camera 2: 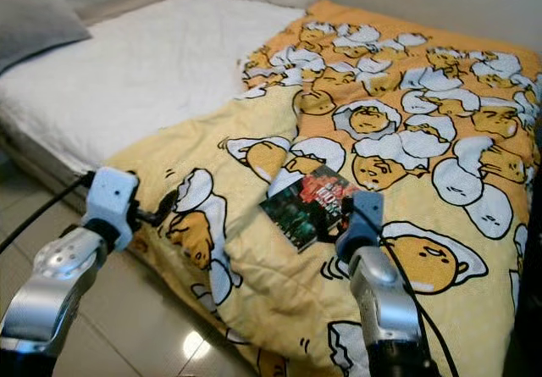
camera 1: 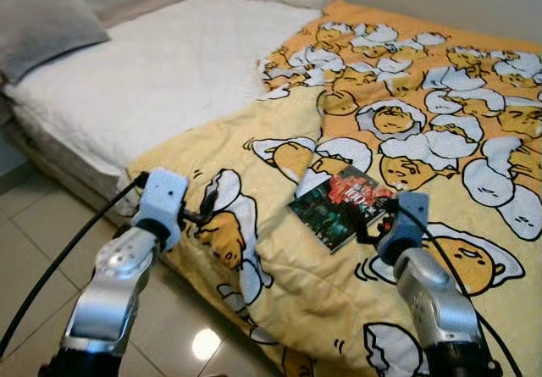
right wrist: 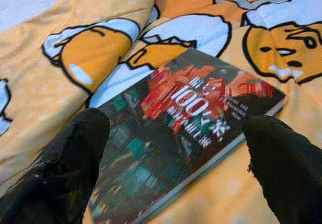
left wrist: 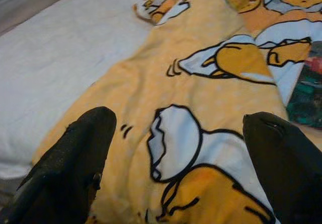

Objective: Clean up the room

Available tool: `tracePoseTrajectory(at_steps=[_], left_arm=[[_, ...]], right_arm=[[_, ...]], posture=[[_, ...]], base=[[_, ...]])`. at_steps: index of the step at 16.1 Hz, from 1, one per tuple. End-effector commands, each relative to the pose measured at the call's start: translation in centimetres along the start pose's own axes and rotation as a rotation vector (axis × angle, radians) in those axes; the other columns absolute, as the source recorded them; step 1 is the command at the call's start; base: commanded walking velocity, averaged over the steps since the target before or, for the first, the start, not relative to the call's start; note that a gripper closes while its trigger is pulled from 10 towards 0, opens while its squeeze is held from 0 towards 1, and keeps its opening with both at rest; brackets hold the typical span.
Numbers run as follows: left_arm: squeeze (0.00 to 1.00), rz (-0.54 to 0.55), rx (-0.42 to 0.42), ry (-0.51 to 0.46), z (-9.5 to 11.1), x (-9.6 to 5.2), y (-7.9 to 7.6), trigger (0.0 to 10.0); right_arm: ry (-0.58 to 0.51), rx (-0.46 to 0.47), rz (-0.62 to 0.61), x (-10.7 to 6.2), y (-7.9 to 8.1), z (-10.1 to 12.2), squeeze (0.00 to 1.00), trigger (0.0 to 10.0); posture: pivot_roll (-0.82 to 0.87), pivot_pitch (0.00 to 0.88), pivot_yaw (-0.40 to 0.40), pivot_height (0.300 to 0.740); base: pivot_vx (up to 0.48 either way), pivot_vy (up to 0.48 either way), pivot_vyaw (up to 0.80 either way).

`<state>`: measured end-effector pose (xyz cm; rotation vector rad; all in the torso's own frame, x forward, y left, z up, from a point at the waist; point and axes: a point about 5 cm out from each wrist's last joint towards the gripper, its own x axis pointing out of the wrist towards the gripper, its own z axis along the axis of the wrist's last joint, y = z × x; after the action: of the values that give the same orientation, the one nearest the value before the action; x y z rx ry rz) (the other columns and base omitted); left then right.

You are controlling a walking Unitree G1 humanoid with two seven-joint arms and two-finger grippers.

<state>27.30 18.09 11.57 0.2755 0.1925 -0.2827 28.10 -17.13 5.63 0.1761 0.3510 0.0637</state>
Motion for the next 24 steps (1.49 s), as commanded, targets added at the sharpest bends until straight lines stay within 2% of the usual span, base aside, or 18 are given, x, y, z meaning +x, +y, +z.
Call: tracePoseTrajectory(at_steps=[1, 10, 14, 16, 19, 24], left_arm=[[0.85, -0.010, 0.007, 0.003, 0.0, 0.2, 0.0, 10.0], [0.84, -0.039, 0.031, -0.014, 0.6, 1.1, 0.1, 10.0], [0.85, -0.044, 0.037, -0.015, 0.6, 0.8, 0.2, 10.0], [0.85, -0.046, 0.037, -0.014, 0.6, 0.6, 0.1, 10.0], [0.85, -0.048, 0.038, -0.013, 0.6, 0.4, 0.0, 10.0], [0.84, -0.054, 0.058, -0.010, 0.7, 0.5, 0.0, 10.0]], right_arm=[[-0.006, -0.006, 0.004, 0.3, 0.3, 0.2, 0.00, 10.0], [-0.012, -0.026, 0.024, 1.4, 0.5, 1.1, 0.00, 10.0], [-0.019, -0.042, 0.059, 2.0, 1.2, 1.7, 0.00, 10.0], [-0.011, -0.022, 0.081, 2.1, 1.5, 1.8, 0.00, 10.0], [-0.008, -0.015, 0.094, 2.1, 1.7, 1.6, 0.00, 10.0], [-0.007, -0.034, 0.110, 2.4, 2.2, 1.7, 0.00, 10.0]], posture=[[0.07, 0.000, 0.039, 0.740], [0.07, 0.000, 0.041, 0.740], [0.09, 0.000, 0.027, 0.740], [0.10, 0.000, 0.021, 0.740], [0.10, 0.000, 0.020, 0.740], [0.10, 0.000, 0.031, 0.740]], base=[[0.270, 0.000, 0.00], [0.234, 0.000, 0.00], [0.240, 0.000, 0.00], [0.244, 0.000, 0.00], [0.247, 0.000, -0.79], [0.199, 0.000, 0.00]])
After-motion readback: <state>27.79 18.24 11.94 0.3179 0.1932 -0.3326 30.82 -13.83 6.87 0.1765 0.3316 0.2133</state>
